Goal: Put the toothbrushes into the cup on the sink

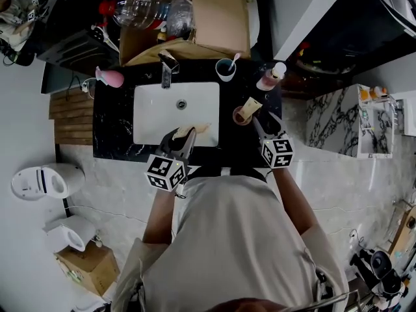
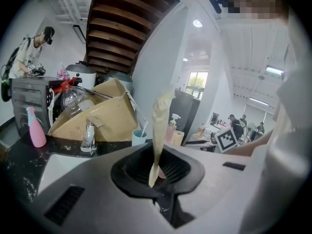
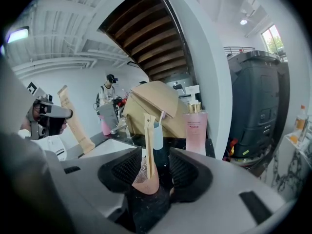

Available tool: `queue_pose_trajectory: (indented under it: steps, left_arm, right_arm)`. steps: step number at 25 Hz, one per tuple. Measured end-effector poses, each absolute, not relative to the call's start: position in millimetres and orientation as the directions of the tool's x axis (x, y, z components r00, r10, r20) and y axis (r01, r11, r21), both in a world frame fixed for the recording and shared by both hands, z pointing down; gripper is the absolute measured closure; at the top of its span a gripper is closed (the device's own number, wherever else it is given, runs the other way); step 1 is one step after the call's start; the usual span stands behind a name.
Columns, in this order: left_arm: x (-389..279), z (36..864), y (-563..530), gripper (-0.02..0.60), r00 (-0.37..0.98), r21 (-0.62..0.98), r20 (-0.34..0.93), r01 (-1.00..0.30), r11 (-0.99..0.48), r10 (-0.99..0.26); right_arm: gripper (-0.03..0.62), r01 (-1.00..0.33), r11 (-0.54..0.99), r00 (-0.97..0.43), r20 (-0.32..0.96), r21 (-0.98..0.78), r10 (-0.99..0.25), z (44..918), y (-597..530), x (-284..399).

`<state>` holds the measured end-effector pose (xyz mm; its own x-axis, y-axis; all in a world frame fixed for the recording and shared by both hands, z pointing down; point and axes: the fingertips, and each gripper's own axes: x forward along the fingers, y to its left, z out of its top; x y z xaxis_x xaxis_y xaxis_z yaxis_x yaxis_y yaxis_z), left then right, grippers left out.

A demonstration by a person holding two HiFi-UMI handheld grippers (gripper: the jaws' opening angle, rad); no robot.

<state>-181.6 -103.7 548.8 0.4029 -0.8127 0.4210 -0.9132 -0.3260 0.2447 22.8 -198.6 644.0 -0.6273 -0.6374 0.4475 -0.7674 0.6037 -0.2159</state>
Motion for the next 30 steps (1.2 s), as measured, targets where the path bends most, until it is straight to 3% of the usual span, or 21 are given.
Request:
queue_pose_trajectory:
  steps: [6, 30]
  left_arm:
    - [-170.8, 549.9, -115.3, 0.545, 0.441, 0.242, 0.422, -0.897, -0.37, -0.792]
    - [-91.5, 553.0, -171.3, 0.545, 0.619, 0.197, 0.418, -0.776, -0.599, -0.665]
  right_arm:
    - [0.467, -0.772, 0.592, -0.625, 0.448, -0.234, -0.639, 644.1, -190.1, 33.4]
    - [0.551, -0.783, 0.564, -0.619, 0.421, -0.262, -0.663, 614.4, -161.4, 81.8]
